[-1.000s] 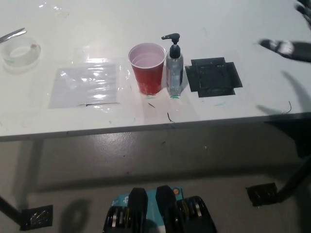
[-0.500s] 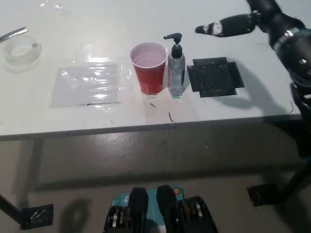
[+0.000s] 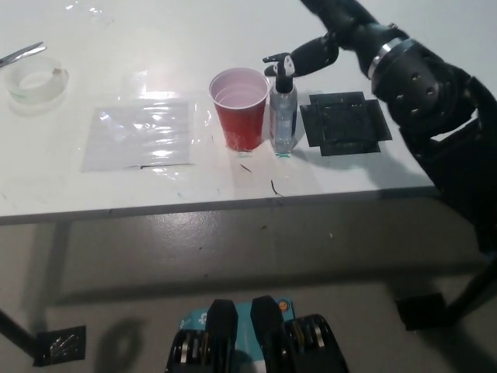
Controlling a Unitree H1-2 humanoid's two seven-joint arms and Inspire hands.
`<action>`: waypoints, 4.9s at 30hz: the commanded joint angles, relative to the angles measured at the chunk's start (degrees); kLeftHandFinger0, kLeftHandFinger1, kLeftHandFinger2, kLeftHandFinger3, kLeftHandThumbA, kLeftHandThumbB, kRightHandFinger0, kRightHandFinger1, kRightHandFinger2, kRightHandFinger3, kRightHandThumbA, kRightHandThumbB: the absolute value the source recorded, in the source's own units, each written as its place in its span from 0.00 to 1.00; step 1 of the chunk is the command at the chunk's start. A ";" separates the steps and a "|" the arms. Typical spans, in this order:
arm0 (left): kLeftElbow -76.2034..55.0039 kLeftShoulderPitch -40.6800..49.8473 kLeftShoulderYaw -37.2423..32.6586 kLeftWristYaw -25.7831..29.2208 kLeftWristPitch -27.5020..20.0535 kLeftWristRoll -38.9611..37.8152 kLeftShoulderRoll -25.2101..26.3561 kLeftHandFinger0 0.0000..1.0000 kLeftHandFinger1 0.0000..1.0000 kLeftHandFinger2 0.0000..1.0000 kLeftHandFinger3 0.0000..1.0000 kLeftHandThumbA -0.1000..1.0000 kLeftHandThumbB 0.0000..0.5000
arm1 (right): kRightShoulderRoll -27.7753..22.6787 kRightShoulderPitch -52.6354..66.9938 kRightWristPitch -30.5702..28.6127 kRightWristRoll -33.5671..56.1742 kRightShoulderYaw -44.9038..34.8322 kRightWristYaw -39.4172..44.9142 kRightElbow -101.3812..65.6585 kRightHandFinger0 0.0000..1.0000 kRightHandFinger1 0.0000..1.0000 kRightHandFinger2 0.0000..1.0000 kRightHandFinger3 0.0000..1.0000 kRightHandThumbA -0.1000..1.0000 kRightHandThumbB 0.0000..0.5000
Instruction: The robot uses its right hand to press the hand soap kept in the middle of the table to get liquid hand soap out
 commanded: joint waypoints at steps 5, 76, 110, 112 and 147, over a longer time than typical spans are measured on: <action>-1.51 -1.16 0.68 -0.87 0.01 -0.94 1.97 0.30 0.39 0.48 0.65 0.68 0.00 | 0.03 -1.17 -6.51 -6.87 0.53 -0.42 2.00 1.00 1.00 1.00 1.00 1.00 0.92; -3.35 -3.19 0.49 -0.93 1.20 -0.52 3.06 0.32 0.41 0.51 0.66 0.76 0.00 | 6.85 7.69 -20.81 -21.60 2.27 -1.98 20.27 1.00 1.00 1.00 1.00 1.00 0.72; -3.60 -3.64 1.30 -0.30 1.01 -0.35 2.64 0.34 0.42 0.49 0.66 0.83 0.05 | 9.09 9.59 -21.56 -25.10 5.55 -6.74 31.73 1.00 1.00 1.00 1.00 1.00 0.73; -3.63 -3.64 1.30 -0.14 0.95 -0.11 2.61 0.34 0.41 0.49 0.65 0.83 0.06 | 9.16 9.65 -21.57 -24.74 5.42 -6.40 31.76 1.00 1.00 1.00 1.00 1.00 0.73; -3.91 -1.34 1.86 -0.74 1.34 -1.01 2.15 0.30 0.39 0.47 0.62 0.80 0.02 | 6.80 1.86 -22.34 -21.94 0.70 -3.62 23.57 1.00 1.00 1.00 1.00 1.00 0.76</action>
